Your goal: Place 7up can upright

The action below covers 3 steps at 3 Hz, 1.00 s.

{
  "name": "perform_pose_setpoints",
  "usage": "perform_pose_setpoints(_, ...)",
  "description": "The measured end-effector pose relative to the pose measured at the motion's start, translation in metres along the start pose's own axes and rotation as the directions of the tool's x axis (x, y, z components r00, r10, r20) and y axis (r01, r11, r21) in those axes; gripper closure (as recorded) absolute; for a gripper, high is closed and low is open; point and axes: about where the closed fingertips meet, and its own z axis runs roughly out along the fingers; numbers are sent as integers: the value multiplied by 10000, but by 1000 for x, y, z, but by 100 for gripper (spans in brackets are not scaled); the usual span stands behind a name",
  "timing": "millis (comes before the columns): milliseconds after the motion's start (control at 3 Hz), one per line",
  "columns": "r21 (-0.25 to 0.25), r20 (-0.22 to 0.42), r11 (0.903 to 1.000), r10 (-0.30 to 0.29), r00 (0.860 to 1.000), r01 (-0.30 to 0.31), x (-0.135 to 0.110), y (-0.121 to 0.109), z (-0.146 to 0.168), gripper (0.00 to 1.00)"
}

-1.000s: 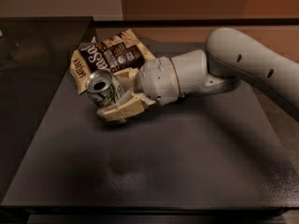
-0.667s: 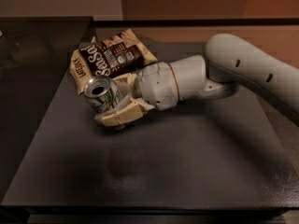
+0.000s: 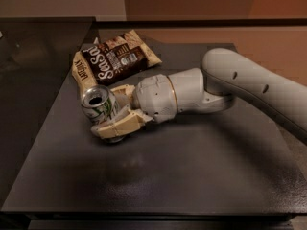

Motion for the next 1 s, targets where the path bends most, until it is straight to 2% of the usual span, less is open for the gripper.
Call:
perform_pose_setpoints(333, -155, 336, 9995, 297, 9990, -292, 11, 2, 8, 100)
perform_pose_setpoints(667, -207, 523, 9984, 534, 9972, -524, 20, 3, 12, 82)
perform_pose_setpoints(1000, -150, 803, 9974, 713, 9942, -703, 27, 4, 13, 58)
